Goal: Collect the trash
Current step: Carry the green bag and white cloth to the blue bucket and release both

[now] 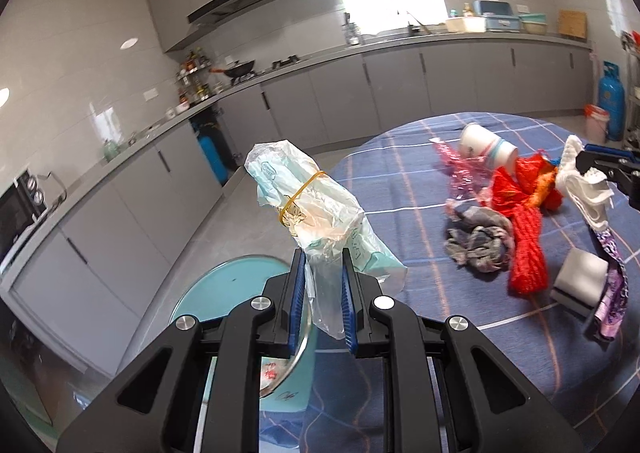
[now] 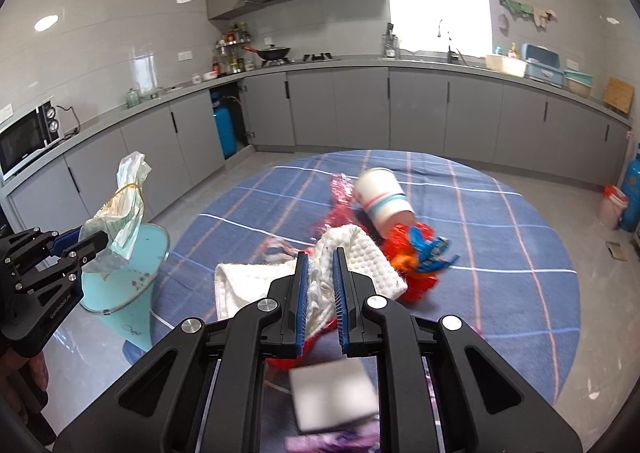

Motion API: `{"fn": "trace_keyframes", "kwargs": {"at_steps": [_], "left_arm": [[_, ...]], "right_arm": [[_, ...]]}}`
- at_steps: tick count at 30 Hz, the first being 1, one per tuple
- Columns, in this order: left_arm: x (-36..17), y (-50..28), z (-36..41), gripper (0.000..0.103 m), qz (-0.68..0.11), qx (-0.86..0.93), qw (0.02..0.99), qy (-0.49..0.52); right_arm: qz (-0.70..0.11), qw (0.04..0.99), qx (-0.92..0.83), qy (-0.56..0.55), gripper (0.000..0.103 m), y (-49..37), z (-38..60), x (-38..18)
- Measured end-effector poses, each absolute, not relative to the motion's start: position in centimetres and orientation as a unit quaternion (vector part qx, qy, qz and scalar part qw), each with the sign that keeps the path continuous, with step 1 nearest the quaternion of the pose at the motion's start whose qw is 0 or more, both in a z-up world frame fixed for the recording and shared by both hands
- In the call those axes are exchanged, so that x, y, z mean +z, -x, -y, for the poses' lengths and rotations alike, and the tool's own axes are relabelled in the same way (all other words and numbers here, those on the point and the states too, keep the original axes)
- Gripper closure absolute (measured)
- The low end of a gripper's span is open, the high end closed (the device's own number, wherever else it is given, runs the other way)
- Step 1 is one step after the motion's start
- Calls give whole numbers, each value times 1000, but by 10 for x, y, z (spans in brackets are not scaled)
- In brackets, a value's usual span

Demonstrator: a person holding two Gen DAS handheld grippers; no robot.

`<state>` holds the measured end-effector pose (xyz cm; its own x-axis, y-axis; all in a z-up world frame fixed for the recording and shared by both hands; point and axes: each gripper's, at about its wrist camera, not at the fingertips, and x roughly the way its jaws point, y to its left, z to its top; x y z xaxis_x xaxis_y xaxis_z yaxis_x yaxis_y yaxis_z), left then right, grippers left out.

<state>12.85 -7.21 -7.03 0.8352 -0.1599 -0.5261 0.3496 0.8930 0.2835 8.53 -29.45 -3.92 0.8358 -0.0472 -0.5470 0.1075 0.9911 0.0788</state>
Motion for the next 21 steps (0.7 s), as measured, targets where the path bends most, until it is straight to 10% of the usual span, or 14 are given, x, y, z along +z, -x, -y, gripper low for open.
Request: {"fn": "trace_keyframes", "kwargs": {"at_steps": [21], "left_arm": [[-61, -154, -6, 86, -272, -38, 947, -165]], "right_arm": [[-273, 959, 66, -36, 90, -141, 211, -31]]}}
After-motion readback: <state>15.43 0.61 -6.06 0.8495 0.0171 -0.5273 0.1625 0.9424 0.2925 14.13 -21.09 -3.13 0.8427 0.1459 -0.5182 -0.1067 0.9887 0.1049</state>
